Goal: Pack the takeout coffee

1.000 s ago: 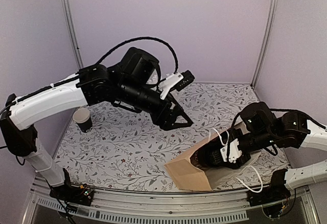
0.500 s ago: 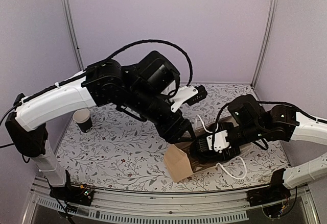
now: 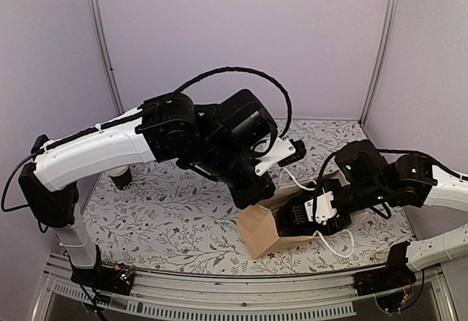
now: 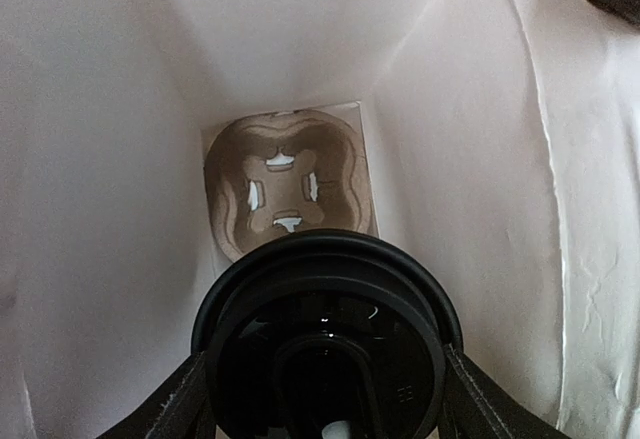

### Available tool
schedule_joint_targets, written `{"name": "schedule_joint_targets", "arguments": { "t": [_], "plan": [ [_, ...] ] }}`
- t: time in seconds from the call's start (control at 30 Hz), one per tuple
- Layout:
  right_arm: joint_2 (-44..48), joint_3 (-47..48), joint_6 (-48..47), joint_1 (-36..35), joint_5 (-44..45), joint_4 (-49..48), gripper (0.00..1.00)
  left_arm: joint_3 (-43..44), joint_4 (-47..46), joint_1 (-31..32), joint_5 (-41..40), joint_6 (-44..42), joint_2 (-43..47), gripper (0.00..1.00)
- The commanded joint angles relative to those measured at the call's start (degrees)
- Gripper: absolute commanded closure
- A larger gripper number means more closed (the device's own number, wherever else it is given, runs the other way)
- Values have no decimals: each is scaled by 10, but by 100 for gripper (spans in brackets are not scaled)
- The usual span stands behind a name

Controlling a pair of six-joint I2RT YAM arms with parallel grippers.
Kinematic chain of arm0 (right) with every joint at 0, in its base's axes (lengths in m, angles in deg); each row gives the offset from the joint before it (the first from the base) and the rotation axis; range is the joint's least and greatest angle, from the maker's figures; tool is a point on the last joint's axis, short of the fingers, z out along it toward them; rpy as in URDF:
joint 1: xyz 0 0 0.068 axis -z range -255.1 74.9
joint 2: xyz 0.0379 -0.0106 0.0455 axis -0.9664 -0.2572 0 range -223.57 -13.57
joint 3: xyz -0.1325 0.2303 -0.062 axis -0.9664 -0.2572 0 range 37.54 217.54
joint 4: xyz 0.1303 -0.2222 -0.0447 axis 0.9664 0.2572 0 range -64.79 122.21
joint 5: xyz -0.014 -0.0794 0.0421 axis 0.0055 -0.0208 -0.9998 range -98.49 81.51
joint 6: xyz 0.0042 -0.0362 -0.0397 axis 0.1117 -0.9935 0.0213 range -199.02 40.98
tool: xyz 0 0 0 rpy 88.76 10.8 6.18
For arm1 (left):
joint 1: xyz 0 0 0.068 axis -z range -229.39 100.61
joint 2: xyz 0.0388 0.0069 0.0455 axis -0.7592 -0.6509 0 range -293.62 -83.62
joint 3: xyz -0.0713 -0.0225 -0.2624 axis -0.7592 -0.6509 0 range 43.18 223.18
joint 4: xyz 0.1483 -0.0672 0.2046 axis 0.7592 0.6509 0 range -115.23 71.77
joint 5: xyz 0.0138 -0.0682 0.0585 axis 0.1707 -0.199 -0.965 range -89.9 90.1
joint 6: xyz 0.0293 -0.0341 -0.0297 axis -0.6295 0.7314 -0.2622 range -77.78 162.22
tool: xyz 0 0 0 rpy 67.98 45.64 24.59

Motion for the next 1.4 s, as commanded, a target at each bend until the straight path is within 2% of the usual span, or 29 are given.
{"name": "schedule_joint_targets", "arguments": {
  "t": [0.0,0.17,0.27,0.63,0.83,1.0,1.23,1.37],
  "plan": [
    [68,-49,-52,-29,4,18,69,1,-21,37,-14,-39,-8,100],
    [83,-84,-68,-43,30,4,69,-18,-81,50,-1,-42,6,100],
    [80,-87,-47,-43,43,-9,69,-27,-109,54,-1,-33,12,100],
    [31,30,32,-43,75,71,70,-32,-89,52,-19,-48,-6,100],
    [50,11,25,-43,99,93,70,-34,-93,54,-39,-54,2,100],
    [41,0,-18,-43,150,89,69,-24,-105,55,-37,-59,6,100],
    [-18,71,0,-60,178,126,69,29,-91,60,-19,-60,-33,100],
    [-3,48,-3,-70,202,123,69,19,-104,63,-21,-60,-29,100]
  ]
}}
